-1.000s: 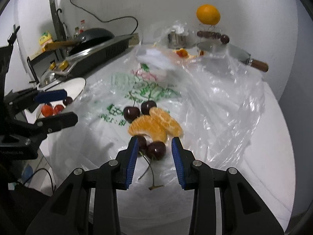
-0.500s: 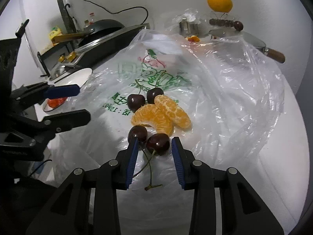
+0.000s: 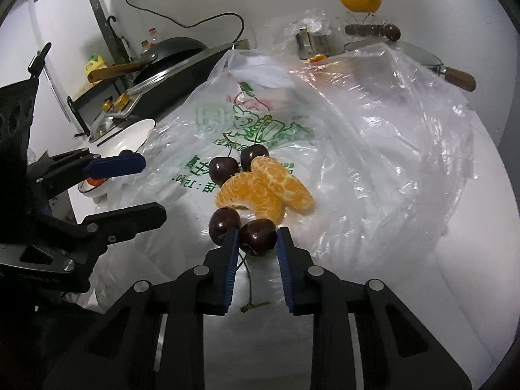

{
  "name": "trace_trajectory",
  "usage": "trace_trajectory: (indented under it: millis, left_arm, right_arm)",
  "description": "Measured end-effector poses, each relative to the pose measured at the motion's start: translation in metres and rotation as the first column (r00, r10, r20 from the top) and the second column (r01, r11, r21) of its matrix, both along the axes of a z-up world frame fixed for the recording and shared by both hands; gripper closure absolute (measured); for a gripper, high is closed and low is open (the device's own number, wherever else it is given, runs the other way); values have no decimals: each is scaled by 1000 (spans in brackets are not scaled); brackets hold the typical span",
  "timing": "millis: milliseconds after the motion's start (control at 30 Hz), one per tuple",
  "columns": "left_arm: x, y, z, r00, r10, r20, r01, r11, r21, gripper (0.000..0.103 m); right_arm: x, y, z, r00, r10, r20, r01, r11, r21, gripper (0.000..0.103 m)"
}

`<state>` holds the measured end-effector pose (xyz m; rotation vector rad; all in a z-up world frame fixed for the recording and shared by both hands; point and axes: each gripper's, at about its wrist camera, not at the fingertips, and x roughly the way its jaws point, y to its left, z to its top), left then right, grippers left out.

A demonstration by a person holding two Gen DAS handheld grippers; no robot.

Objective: Organize fruits
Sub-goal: 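Grasp a dark cherry with the right gripper while the left gripper grasps another cherry, then lift both held cherries and carry them over the white plate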

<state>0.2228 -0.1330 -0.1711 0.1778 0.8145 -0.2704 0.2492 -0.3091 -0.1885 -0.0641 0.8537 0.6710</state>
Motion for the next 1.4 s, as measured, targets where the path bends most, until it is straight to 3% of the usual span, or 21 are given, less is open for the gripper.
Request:
trace_trajectory:
  millis: [467, 600, 733, 767, 900, 1100, 1400]
  left_arm:
    - [7, -37, -16, 995, -103, -2, 103, 995, 13, 34]
    - [12, -44, -23, 991, -131, -33, 132, 991, 8, 53]
    - [13, -47, -27, 988, -149, -50, 150, 989, 1, 64]
    - [13, -47, -28, 986, -155, -55, 155, 988, -2, 72]
    - [11, -47, -26, 985, -164, -53, 164, 986, -3, 81]
    - [8, -48, -24, 982, -185, -40, 185, 983, 2, 87]
    - [4, -46, -24, 978, -202, -46, 202, 979, 11, 86]
  right_arm:
    - [-6, -26, 14, 997, -52, 53, 52, 999, -5, 78]
    - [-6, -28, 12, 998, -52, 47, 52, 999, 1, 78]
    - [-6, -31, 11, 997, -57, 48, 56, 998, 3, 78]
    - [-5, -31, 11, 997, -59, 49, 59, 998, 5, 78]
    - [-5, -33, 11, 996, -64, 54, 64, 998, 7, 78]
    - [-6, -33, 12, 996, -67, 52, 67, 998, 7, 78]
    - [3, -20, 4, 997, -72, 12, 72, 997, 22, 78]
